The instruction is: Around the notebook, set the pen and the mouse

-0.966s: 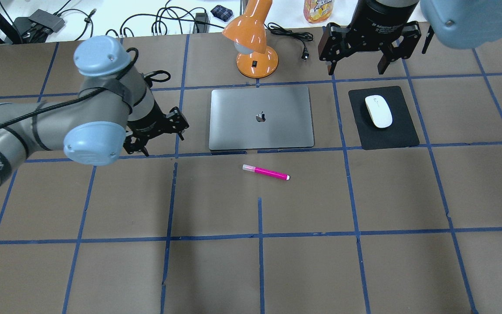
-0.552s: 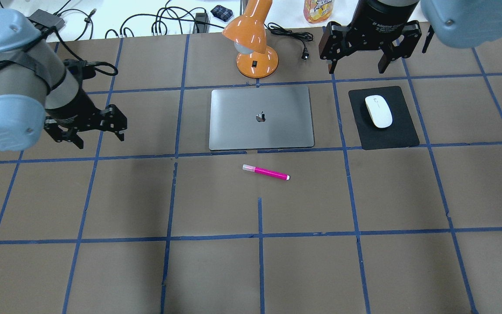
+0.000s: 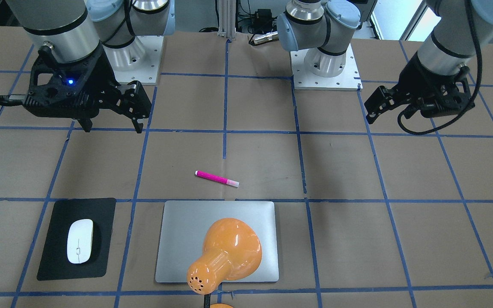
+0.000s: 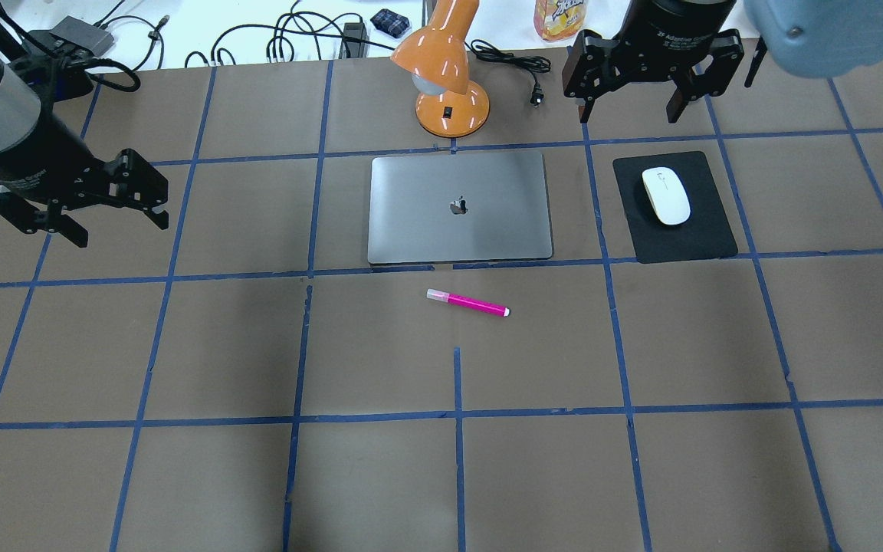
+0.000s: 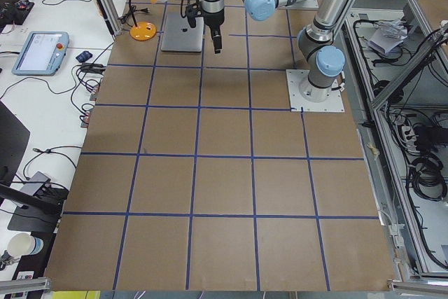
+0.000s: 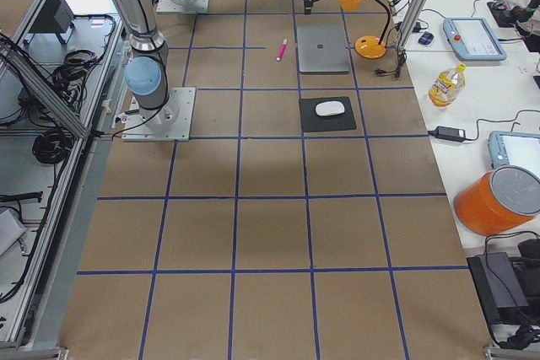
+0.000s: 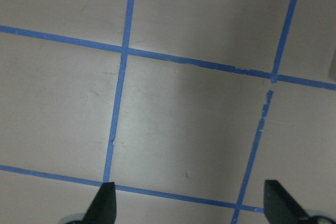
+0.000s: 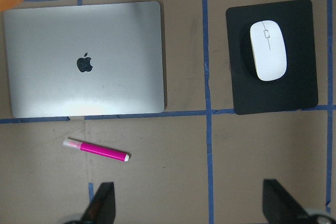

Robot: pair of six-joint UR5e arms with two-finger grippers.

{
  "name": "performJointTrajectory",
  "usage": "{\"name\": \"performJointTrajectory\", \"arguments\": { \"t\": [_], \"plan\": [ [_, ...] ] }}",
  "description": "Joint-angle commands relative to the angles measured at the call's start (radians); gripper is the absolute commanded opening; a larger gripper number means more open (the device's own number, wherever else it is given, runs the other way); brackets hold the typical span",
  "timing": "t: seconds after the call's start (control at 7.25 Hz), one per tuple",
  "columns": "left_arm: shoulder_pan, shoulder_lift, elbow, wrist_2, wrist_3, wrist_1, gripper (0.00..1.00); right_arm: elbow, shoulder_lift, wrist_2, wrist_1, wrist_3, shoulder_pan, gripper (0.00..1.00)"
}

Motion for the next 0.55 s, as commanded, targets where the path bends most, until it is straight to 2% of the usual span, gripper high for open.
{"name": "performJointTrajectory", "arguments": {
  "t": [0.0, 0.41],
  "plan": [
    [-0.102, 0.032, -0.005, -0.007, -0.012, -0.046, 1.00, -0.002, 0.001, -0.001, 0.000, 0.000, 0.003, 1.00],
    [-0.128, 0.058, 0.010, 0.007, 0.000, -0.057, 1.00, 0.001, 0.001, -0.001, 0.000, -0.001, 0.003, 1.00]
  ]
}}
